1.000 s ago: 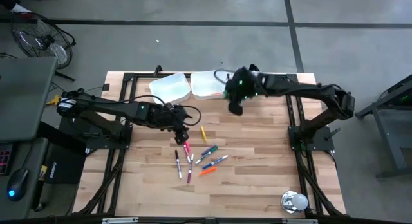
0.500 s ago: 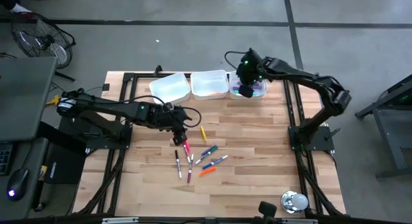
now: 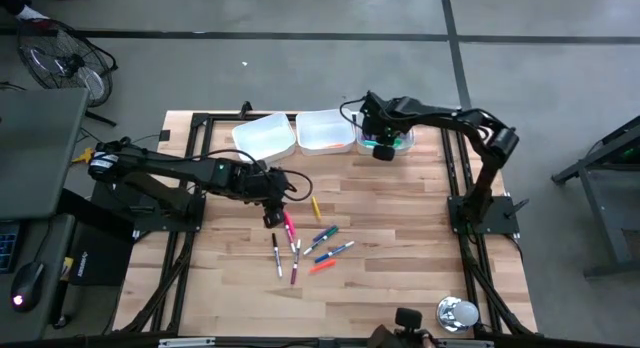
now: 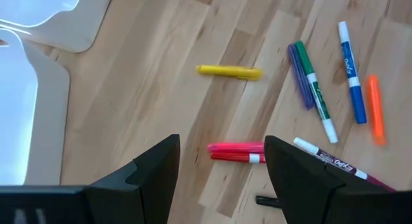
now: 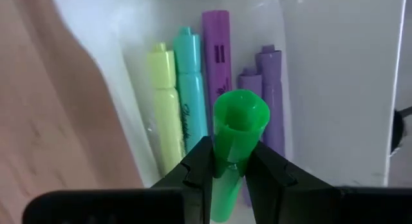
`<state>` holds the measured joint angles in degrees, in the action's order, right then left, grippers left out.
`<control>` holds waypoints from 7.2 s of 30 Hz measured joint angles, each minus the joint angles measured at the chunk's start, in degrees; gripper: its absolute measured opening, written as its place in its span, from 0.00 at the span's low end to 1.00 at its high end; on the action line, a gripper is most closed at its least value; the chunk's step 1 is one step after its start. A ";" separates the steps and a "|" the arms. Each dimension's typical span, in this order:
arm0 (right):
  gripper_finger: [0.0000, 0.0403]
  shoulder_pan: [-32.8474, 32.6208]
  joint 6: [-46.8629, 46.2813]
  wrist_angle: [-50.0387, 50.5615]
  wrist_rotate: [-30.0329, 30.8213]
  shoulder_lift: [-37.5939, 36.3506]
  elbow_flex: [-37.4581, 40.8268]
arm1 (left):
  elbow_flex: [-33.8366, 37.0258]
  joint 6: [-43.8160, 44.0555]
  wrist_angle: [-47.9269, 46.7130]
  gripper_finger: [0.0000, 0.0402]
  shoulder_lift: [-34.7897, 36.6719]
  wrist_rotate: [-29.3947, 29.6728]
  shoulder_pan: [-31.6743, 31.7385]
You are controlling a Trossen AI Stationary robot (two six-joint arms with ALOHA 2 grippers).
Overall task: Pick & Place Markers
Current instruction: Put the green highlighter pen into the right white bin, then put the blue marker pen into the left white bin
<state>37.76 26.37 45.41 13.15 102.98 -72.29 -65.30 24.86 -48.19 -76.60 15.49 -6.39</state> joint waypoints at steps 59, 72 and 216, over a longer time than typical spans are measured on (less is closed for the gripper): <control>0.44 -1.03 9.04 -1.58 5.89 7.06 0.08 | 0.00 -1.04 -0.01 0.55 -0.06 -1.07 0.00; 0.50 -2.71 9.99 -2.93 12.75 3.94 0.04 | 0.00 -1.98 -2.09 0.55 -0.07 -1.60 0.00; 0.04 -51.56 -36.45 -3.89 -9.02 3.52 0.36 | 30.21 3.65 19.74 0.55 27.41 -10.27 -4.87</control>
<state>-13.80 -10.08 41.52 4.13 106.49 -71.94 -35.09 28.50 -28.45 -49.19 5.21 -11.27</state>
